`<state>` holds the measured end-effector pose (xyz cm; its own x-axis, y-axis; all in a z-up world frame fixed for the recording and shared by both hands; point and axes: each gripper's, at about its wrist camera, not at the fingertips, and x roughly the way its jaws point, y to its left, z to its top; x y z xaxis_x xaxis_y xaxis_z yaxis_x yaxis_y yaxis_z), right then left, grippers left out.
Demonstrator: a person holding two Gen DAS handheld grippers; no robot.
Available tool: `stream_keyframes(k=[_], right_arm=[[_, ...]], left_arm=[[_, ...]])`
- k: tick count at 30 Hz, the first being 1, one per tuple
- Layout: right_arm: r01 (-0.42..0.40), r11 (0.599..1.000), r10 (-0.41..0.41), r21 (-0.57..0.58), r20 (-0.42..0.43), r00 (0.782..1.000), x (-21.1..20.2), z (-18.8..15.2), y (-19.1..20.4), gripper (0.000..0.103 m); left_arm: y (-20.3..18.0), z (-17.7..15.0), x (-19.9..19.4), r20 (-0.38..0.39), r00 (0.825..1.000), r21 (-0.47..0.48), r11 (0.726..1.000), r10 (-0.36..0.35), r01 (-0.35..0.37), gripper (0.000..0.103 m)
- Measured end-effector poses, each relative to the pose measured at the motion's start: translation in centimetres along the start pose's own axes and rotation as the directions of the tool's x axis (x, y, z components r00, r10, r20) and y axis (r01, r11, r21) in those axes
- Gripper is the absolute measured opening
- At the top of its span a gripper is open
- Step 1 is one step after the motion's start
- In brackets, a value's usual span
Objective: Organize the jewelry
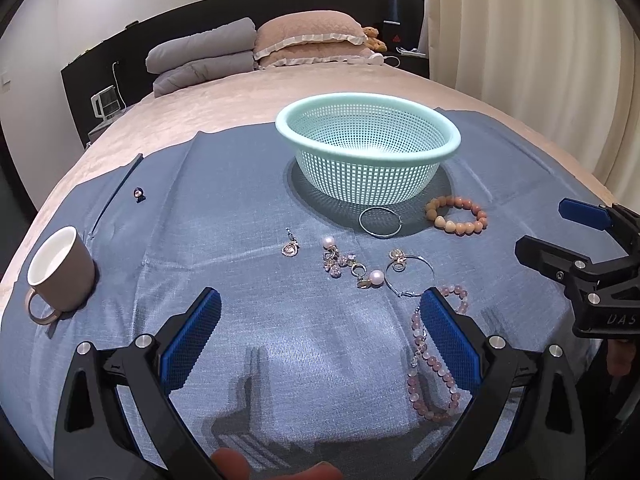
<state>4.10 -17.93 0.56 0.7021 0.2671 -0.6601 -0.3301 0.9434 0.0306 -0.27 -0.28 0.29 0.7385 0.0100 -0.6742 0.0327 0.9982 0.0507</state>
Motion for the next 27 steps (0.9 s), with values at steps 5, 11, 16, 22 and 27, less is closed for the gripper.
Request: stream_keyframes(k=[5,11,16,22,27], right_arm=[[0.003,1.000,-0.003,-0.005,0.000,1.000,0.0,0.0,0.1,0.095],[0.003,1.000,-0.003,-0.007,-0.001,1.000,0.0,0.0,0.1,0.095],[0.003,1.000,-0.003,-0.008,-0.002,1.000,0.0,0.0,0.1,0.095],[0.010,1.000,-0.010,-0.009,-0.011,1.000,0.3,-0.1,0.0,0.095],[0.019,1.000,-0.018,0.004,-0.020,1.000,1.0,0.1,-0.4,0.095]], left_arm=[[0.0,0.0,0.0,0.000,1.000,0.001,1.000,-0.002,0.002,0.097],[-0.1,0.0,0.1,-0.006,1.000,0.009,1.000,-0.007,0.007,0.097],[0.0,0.0,0.5,-0.024,1.000,0.004,1.000,-0.016,0.016,0.097],[0.0,-0.1,1.1,-0.037,0.999,0.012,1.000,-0.013,0.013,0.097],[-0.3,-0.3,1.6,-0.022,0.999,0.051,0.998,0.028,-0.027,0.097]])
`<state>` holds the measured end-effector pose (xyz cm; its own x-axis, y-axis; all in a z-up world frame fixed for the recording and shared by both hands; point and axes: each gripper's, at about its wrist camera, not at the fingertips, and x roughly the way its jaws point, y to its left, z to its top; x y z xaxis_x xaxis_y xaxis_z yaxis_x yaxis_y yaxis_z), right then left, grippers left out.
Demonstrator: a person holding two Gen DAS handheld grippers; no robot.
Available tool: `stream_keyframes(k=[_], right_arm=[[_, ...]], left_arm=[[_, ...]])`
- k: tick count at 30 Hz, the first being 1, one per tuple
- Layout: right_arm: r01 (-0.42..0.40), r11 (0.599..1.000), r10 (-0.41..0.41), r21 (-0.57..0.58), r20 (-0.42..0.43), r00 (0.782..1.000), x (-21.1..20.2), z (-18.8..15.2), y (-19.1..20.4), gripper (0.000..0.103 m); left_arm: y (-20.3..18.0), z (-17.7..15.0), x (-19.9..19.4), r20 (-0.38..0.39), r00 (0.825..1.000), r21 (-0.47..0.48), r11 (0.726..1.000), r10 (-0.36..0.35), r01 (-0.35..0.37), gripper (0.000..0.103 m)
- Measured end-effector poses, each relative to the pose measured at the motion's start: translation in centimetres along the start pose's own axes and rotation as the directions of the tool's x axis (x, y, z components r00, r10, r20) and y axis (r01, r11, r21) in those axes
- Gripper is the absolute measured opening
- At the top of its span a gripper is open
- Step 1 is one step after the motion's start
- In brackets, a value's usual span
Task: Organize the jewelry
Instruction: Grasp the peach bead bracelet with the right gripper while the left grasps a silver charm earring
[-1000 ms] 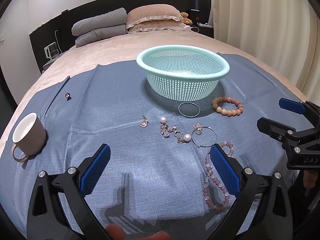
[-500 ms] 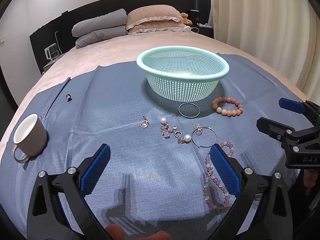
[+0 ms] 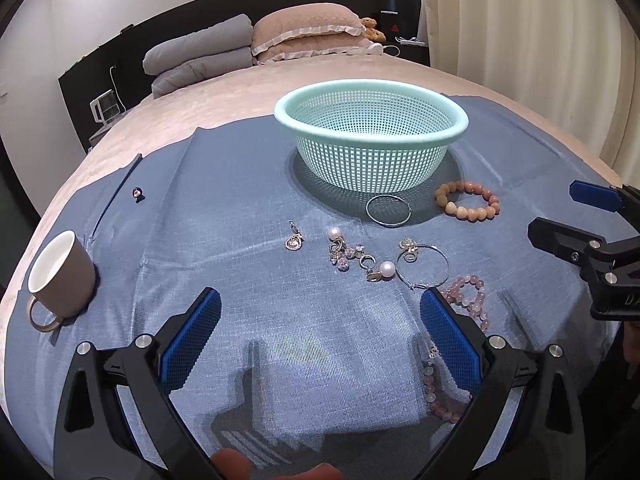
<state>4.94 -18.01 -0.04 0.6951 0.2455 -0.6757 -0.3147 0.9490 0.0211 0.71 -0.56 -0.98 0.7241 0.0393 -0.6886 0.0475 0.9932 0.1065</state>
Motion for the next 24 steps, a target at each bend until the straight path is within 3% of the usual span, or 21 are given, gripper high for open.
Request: stream_keyframes(k=[7,13,18,24], right_arm=[[0.016,0.999,-0.013,0.042,-0.063,0.998,3.3,1.1,-1.4,0.095],[-0.002,0.997,0.011,0.080,-0.102,0.995,6.3,2.3,-2.6,0.095],[-0.006,1.000,0.009,0.028,-0.107,0.994,8.0,3.6,-1.9,0.095],[0.010,1.000,-0.008,0.018,-0.124,0.992,9.5,3.4,-2.0,0.095]], left_arm=[[0.7,0.9,1.2,-0.011,0.999,-0.010,0.999,-0.037,0.037,0.097],[2.4,2.0,4.7,-0.052,0.997,-0.036,0.998,-0.051,0.050,0.097],[2.3,2.5,7.3,-0.099,0.987,-0.024,0.992,-0.124,0.122,0.098],[3.0,3.9,9.5,-0.121,0.987,-0.013,0.994,-0.110,0.109,0.098]])
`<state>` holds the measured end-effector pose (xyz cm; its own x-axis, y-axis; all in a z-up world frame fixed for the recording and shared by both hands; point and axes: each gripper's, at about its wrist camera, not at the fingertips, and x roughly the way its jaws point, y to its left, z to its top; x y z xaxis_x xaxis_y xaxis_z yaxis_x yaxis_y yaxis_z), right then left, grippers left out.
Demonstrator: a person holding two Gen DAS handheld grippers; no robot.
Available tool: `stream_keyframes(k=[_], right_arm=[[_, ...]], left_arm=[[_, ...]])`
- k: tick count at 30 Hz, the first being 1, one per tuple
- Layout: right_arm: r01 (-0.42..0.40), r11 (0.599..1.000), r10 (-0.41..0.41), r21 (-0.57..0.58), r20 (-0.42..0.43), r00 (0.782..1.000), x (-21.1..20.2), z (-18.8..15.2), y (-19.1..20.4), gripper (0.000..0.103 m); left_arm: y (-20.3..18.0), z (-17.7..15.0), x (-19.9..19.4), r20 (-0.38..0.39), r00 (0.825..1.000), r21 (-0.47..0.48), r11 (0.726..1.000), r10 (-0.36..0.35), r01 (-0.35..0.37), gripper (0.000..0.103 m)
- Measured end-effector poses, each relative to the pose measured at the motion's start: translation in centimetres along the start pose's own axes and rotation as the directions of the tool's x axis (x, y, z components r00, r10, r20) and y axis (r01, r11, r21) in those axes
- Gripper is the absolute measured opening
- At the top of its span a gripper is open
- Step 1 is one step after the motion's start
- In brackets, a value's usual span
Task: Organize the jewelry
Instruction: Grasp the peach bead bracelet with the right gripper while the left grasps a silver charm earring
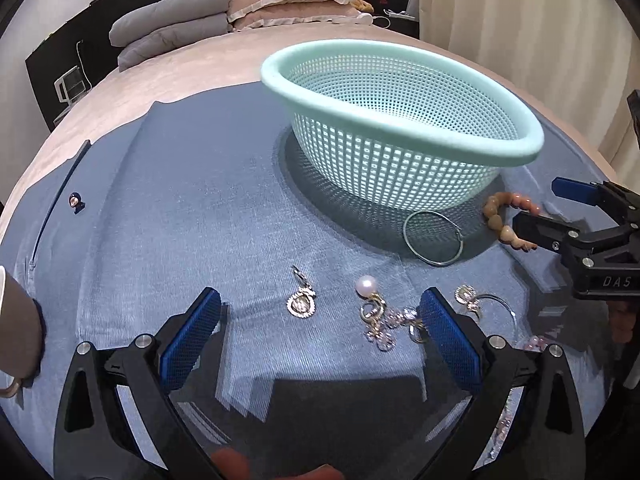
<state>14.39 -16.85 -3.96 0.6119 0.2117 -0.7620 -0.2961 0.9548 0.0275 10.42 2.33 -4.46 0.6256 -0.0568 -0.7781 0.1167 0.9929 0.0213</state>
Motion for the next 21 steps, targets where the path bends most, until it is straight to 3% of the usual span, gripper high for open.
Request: stream_keyframes(k=[4,17,21], right_arm=[[0.002,1.000,-0.002,0.018,-0.026,1.000,1.3,-0.3,-0.4,0.095],[0.012,1.000,-0.012,0.026,-0.024,1.000,2.1,-1.0,-0.4,0.096],[-0.036,0.997,0.036,0.064,0.002,0.999,1.4,-1.2,-1.3,0.095]], left_arm=[[0.8,-0.4,0.9,0.013,0.999,-0.045,0.998,-0.053,0.054,0.099],[0.9,-0.8,1.2,0.034,0.997,-0.041,0.996,-0.074,0.075,0.098],[2.1,-0.7,0.5,0.039,0.993,-0.087,0.990,-0.109,0.112,0.089]])
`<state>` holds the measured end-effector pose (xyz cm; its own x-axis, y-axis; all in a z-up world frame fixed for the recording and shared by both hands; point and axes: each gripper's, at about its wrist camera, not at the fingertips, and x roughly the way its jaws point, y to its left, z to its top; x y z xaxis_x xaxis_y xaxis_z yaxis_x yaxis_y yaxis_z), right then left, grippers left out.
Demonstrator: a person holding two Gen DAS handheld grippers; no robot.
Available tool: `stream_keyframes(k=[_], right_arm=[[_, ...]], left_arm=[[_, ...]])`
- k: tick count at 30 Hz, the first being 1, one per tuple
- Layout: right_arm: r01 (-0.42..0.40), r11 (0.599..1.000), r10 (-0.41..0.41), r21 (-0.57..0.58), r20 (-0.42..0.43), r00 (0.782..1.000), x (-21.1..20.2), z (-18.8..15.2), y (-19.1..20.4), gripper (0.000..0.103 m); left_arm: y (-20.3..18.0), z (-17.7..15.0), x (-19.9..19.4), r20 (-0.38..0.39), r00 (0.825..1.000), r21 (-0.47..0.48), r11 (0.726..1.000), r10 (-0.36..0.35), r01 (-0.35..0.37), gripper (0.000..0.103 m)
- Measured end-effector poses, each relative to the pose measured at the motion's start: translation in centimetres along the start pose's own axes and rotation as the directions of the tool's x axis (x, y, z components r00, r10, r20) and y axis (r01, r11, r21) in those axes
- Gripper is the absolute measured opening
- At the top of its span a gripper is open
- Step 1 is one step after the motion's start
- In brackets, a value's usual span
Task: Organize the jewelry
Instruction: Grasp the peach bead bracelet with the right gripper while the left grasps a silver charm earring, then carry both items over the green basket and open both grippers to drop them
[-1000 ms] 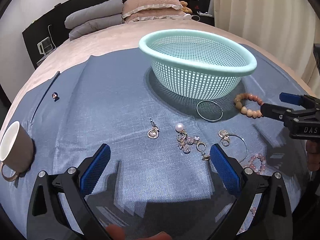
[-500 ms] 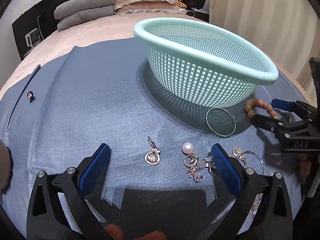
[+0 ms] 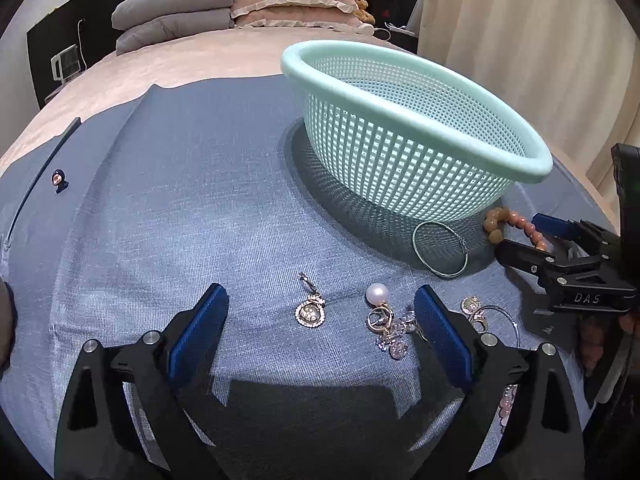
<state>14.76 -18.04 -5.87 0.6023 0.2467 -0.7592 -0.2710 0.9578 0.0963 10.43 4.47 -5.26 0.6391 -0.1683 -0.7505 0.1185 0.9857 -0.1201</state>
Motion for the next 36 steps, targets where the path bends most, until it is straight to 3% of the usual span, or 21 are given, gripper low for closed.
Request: stream_keyframes(k=[4,6,14,16,19,20,24,28,29,36], right_arm=[[0.000,1.000,0.000,0.010,0.007,1.000,-0.1,0.0,-0.1,0.093],[0.006,1.000,-0.006,0.015,0.010,1.000,-0.3,0.1,-0.2,0.084],[0.070,0.997,-0.070,-0.031,0.004,0.998,-0.1,0.3,0.6,0.064],[0.069,0.997,-0.068,-0.042,0.005,0.998,-0.1,0.3,0.7,0.057],[0.051,0.996,-0.050,-0.076,0.006,0.999,-0.2,0.3,1.1,0.033],[0.042,0.995,-0.042,-0.091,0.004,0.999,-0.3,0.4,1.3,0.023],[0.029,0.994,-0.029,-0.109,-0.001,1.000,-0.7,0.5,1.3,0.021],[0.001,0.995,-0.002,-0.096,-0.009,1.000,-1.9,0.1,0.7,0.019],[-0.006,0.996,0.006,-0.093,-0.005,1.000,-2.3,0.0,0.6,0.011],[-0.045,0.993,0.046,-0.106,0.010,0.999,-4.5,0.0,0.9,0.011]], left_arm=[[0.9,0.2,-0.5,-0.014,0.999,-0.029,0.999,-0.043,0.043,0.081],[1.2,0.4,-0.6,-0.018,0.999,-0.031,0.999,-0.041,0.041,0.075],[0.3,0.2,-0.3,-0.020,0.998,0.067,0.996,0.053,-0.051,0.039],[0.3,0.2,-0.4,-0.019,0.998,0.082,0.995,0.063,-0.061,0.028],[-0.4,-0.2,-0.3,-0.018,0.997,0.134,0.989,0.071,-0.068,0.012],[-0.8,-0.2,-0.3,-0.015,0.996,0.153,0.985,0.088,-0.085,0.012],[-0.1,0.2,-0.5,-0.039,0.998,0.125,0.991,0.049,-0.044,0.011],[-0.1,0.2,-1.0,-0.052,0.997,0.130,0.990,0.054,-0.047,0.011],[-0.1,0.2,-1.1,-0.056,0.997,0.129,0.991,0.052,-0.044,0.011],[-0.2,-0.3,-3.1,-0.052,0.998,0.102,0.994,0.043,-0.038,0.011]])
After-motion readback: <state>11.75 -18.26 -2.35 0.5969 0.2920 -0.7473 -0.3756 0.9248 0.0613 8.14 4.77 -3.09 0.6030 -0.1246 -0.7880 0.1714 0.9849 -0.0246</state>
